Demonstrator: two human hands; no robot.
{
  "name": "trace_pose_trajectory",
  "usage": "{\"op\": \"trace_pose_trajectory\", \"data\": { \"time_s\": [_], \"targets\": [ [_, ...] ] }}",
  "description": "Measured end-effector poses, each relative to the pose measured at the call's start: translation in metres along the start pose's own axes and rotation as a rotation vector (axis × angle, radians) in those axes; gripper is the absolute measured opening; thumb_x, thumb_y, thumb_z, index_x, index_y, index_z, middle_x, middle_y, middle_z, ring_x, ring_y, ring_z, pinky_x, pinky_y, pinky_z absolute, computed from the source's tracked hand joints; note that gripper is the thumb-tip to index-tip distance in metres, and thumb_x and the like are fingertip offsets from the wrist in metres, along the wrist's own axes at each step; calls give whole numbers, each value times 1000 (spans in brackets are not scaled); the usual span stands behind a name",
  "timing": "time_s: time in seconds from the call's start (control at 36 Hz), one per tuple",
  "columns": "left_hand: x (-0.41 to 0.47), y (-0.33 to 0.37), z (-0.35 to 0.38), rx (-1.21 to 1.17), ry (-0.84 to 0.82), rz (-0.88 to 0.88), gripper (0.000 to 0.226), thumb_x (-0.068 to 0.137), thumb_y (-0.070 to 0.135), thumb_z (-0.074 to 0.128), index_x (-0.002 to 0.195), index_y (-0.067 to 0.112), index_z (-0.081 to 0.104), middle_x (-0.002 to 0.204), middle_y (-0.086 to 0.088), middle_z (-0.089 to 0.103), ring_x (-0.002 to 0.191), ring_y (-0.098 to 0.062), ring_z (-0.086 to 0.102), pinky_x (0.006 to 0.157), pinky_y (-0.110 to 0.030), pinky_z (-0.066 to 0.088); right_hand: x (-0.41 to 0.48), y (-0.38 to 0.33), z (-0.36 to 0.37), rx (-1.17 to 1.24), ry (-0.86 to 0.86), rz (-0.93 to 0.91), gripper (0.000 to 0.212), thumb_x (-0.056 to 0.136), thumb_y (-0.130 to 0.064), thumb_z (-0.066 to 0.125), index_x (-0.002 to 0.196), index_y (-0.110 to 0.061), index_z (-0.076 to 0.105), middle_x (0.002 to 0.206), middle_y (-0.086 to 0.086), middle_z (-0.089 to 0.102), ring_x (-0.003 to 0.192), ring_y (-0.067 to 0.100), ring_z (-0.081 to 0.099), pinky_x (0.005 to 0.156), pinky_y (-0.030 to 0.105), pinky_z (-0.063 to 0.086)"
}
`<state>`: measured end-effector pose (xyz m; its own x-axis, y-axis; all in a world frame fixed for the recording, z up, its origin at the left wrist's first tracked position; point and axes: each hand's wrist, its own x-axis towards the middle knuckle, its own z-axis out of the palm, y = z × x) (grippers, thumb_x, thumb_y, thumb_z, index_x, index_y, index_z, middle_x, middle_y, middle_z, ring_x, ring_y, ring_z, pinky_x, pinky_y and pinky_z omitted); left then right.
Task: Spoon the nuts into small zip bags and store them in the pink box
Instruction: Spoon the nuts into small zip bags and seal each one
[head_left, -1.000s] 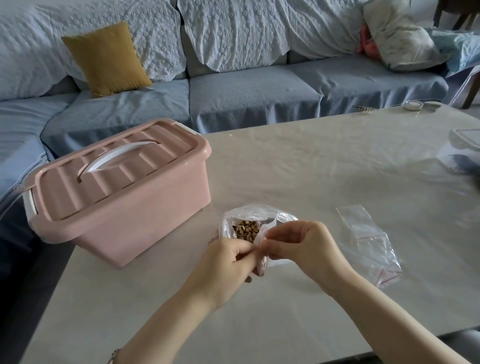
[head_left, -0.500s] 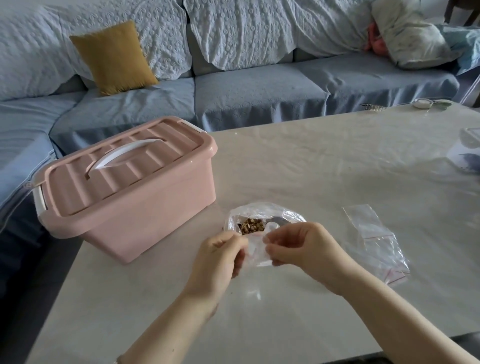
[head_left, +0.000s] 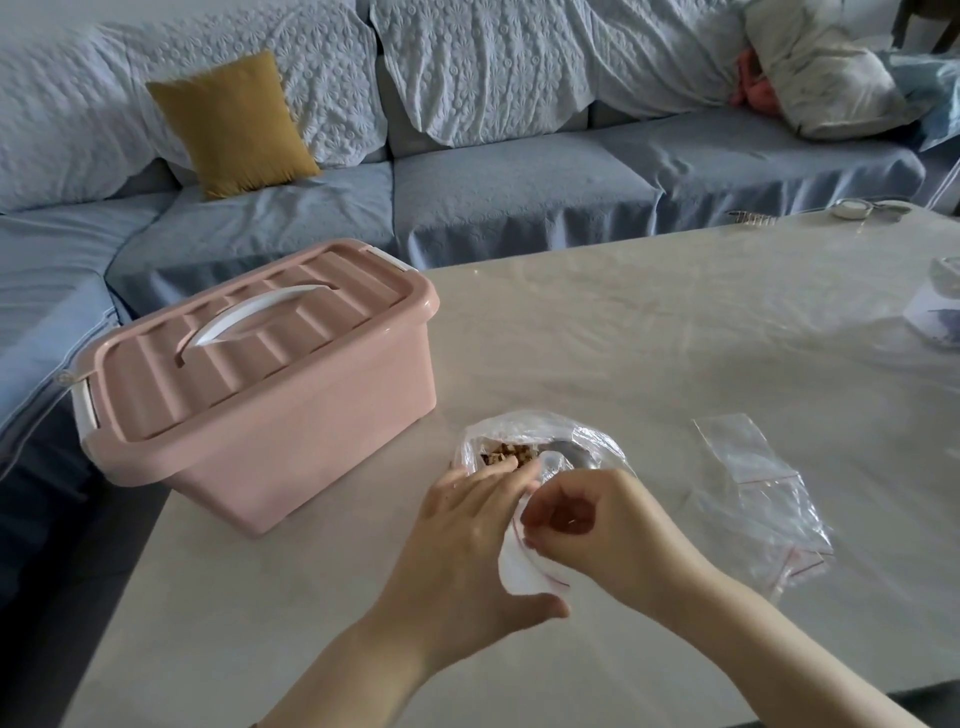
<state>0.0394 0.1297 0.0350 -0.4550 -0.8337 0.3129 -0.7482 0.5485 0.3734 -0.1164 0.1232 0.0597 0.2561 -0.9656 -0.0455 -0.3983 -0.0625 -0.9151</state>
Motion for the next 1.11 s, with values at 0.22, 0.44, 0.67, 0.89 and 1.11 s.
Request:
{"op": "trace_pose_trajectory", "data": {
  "time_s": [0.22,0.44,0.67,0.89,1.11],
  "targets": [
    [-6,13,7,-209,59,-206,65,64,59,52,123,34,40,101,26,43,107,12,35,91,-4,24,-4,0,-1,222,13,37,29,77,-3,68,64,-29,71,64,-8,70,62,3,65,62,14,49],
    [-12,8,19,-79,9,-53,29,72,34,47,97,25,35,93,12,38,93,-8,35,97,1,8,-10,10,3,-276,-71,-99,20,79,-1,61,68,-14,71,87,-6,58,81,11,59,74,19,47],
    [-12,3,20,103,157,-109,33,62,49,51,84,25,47,82,16,55,82,-10,37,73,-22,42,-18,2,-1,-336,-50,-109,36,85,-1,50,94,-27,73,87,-16,53,81,-2,51,71,8,37],
    [-10,2,28,288,150,-69,25,65,50,51,71,26,53,63,19,54,78,-9,41,66,-23,37,-24,-4,3,-134,-235,-46,17,91,-23,49,97,-20,65,87,-7,69,54,0,46,56,12,35],
    [-14,-1,35,190,187,-76,35,58,42,52,86,23,43,75,15,57,88,-8,45,99,-35,26,-30,-2,8,-430,-358,-102,55,86,-52,51,134,-36,29,118,-12,50,99,-1,42,86,14,35]
  ]
}}
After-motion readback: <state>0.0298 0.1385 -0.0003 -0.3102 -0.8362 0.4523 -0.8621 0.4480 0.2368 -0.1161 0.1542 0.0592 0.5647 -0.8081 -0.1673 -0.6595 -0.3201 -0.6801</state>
